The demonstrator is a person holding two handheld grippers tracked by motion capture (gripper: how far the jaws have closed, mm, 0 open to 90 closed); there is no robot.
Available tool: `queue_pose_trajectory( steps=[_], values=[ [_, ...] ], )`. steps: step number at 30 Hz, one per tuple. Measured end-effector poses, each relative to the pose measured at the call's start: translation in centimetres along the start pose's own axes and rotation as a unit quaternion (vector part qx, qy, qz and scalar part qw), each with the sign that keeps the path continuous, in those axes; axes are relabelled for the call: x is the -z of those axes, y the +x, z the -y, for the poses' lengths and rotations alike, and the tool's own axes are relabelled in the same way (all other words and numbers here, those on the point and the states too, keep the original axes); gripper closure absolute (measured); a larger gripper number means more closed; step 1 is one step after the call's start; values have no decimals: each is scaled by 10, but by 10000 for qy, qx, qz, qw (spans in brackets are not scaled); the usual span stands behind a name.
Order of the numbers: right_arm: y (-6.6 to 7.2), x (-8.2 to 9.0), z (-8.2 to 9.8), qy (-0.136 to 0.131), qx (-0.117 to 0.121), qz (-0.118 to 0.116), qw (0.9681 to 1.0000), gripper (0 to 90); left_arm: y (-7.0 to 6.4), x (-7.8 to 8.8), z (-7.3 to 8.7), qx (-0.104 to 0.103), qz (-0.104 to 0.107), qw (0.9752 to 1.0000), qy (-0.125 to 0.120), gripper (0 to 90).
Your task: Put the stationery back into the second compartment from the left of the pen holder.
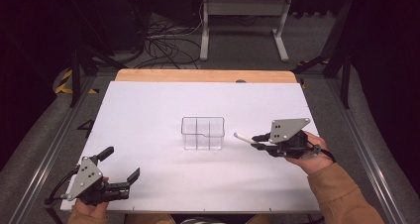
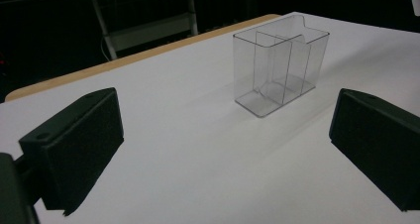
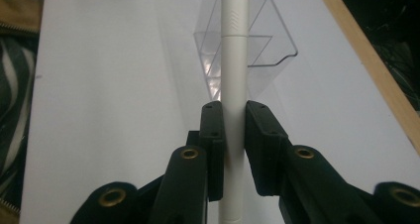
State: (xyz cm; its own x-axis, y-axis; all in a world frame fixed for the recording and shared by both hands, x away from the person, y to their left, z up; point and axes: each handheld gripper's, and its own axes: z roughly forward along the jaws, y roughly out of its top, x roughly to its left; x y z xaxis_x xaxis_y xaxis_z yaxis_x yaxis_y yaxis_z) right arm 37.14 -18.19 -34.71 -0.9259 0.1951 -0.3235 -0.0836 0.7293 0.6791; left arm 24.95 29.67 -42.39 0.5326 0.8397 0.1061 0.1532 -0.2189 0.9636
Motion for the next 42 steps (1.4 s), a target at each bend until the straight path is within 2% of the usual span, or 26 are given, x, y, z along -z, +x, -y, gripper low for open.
queue_pose_trajectory(
  steps=[5, 10, 12, 16, 21, 26, 29, 32, 42],
  values=[
    [-4, -3, -9, -247, -166, 219, 9993, 785, 0, -1, 0, -1, 17, 10000, 10, 10],
    [-9, -2, -16, -540, -365, 429, 9969, 785, 0, -1, 0, 6, 35, 10000, 9, 10],
    [-10, -2, -18, -640, -488, 468, 9957, 784, 0, -1, 0, -14, 26, 10000, 10, 10],
    [-12, -6, -23, -730, -564, 535, 9943, 784, 0, -1, 0, -18, 30, 10000, 3, 10],
    [-15, -7, -30, -1052, -751, 700, 9891, 784, 0, -2, 0, -36, 46, 10000, 21, 10],
    [-16, -14, -36, -1201, -826, 841, 9857, 784, 0, -2, 0, -6, 41, 10000, 7, 10],
    [-17, -18, -40, -1292, -948, 957, 9824, 784, 0, -1, 0, -9, 43, 10000, 17, 10],
    [-17, -23, -43, -1374, -864, 1094, 9807, 784, 1, -1, 0, -20, 35, 10000, 12, 10],
    [-20, -34, -52, -1530, -915, 1175, 9769, 784, 1, -1, 1, -17, 34, 10000, 16, 10]
  ],
)
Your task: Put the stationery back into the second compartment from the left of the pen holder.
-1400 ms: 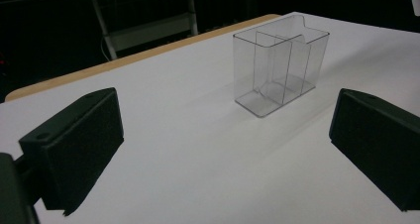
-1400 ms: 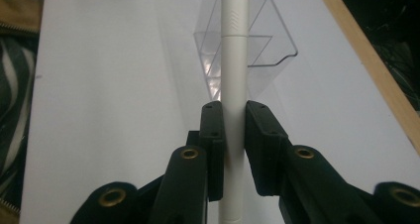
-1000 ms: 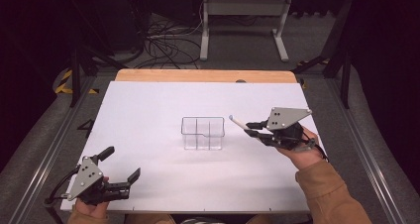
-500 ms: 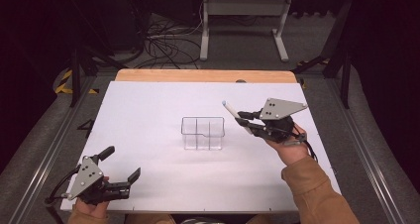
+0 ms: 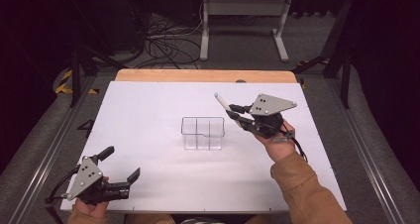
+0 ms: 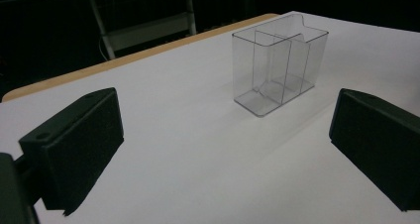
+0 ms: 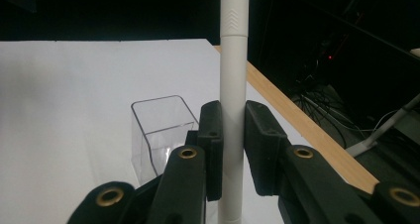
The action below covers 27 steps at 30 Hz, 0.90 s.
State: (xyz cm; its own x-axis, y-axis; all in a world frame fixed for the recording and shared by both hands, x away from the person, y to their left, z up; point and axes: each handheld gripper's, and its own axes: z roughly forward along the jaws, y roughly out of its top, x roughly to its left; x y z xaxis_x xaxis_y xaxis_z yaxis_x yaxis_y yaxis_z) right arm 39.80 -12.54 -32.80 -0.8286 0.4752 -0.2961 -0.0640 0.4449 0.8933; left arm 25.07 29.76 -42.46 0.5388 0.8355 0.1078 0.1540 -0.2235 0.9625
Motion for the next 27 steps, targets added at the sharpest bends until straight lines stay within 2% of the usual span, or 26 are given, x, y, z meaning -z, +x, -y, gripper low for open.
queue_pose_trajectory(
  steps=[8, 21, 27],
  values=[
    [2, -14, 0, -299, -62, 56, 9995, 784, 0, 3, 1, 50, -41, 10000, 8, 11],
    [2, -46, 3, -559, -548, -69, 9969, 783, 2, 7, 3, 92, -88, 9999, 9, 10],
    [7, -62, 6, -623, -660, -147, 9958, 784, 2, 6, 3, 82, -74, 9999, 12, 11]
  ],
)
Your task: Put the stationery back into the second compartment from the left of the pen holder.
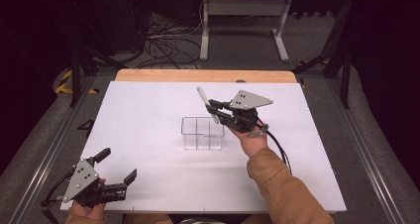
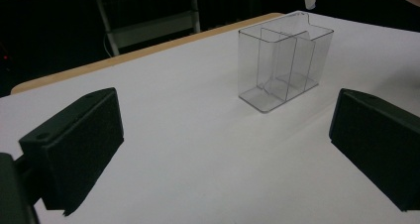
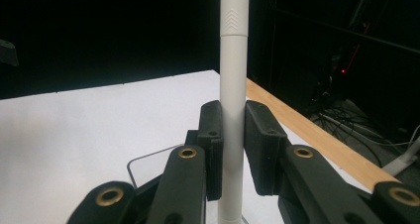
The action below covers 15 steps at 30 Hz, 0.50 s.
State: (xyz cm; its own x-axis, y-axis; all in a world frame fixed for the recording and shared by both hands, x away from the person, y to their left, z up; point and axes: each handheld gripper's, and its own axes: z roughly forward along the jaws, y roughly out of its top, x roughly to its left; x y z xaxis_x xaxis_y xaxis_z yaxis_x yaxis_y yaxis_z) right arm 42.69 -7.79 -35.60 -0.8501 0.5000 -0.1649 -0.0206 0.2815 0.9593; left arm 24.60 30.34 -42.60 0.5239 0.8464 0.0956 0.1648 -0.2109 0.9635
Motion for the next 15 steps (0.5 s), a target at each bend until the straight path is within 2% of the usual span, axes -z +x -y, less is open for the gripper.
queue_pose_trajectory(
  steps=[15],
  values=[
    [12, -26, 18, 2, -352, -221, 9991, 784, 0, -1, 0, -29, 20, 10000, -2, 11]
  ],
)
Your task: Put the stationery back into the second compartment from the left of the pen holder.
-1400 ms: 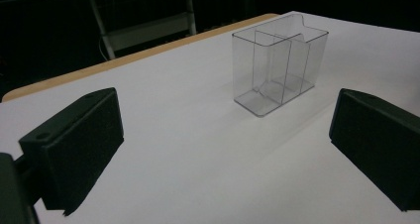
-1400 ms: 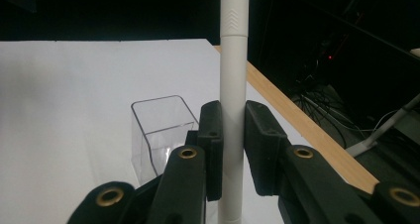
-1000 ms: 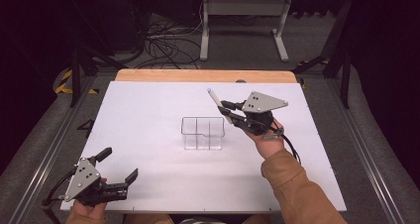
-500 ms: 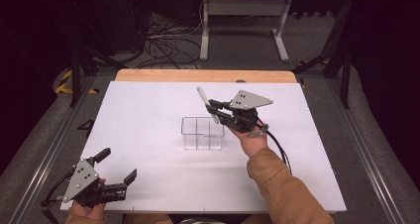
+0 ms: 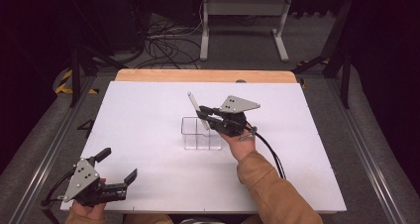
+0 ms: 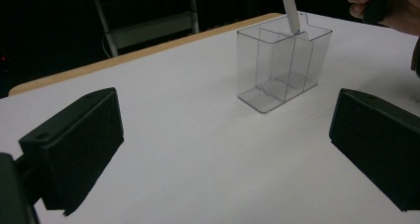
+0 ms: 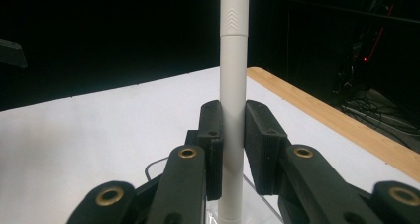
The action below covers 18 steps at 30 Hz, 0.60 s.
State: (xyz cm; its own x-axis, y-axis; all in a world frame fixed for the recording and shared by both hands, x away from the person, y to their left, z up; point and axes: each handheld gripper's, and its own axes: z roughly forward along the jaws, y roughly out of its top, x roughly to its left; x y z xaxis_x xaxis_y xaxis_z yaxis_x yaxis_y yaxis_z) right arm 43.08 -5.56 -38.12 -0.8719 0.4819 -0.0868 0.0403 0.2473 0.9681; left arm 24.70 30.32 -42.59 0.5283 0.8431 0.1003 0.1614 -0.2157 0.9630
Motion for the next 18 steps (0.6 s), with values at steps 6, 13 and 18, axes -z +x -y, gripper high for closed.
queue_pose_trajectory(
  steps=[6, 13, 18],
  values=[
    [1, -5, 7, 55, -110, -19, 9999, 783, 0, -1, 0, 11, 15, 10000, -7, 11],
    [1, -7, 17, 112, -271, -13, 9996, 783, 0, -1, 0, 27, 27, 10000, -10, 11],
    [0, -7, 24, 170, -425, -18, 9989, 783, 0, -2, 0, 24, 40, 10000, 2, 11]
  ],
)
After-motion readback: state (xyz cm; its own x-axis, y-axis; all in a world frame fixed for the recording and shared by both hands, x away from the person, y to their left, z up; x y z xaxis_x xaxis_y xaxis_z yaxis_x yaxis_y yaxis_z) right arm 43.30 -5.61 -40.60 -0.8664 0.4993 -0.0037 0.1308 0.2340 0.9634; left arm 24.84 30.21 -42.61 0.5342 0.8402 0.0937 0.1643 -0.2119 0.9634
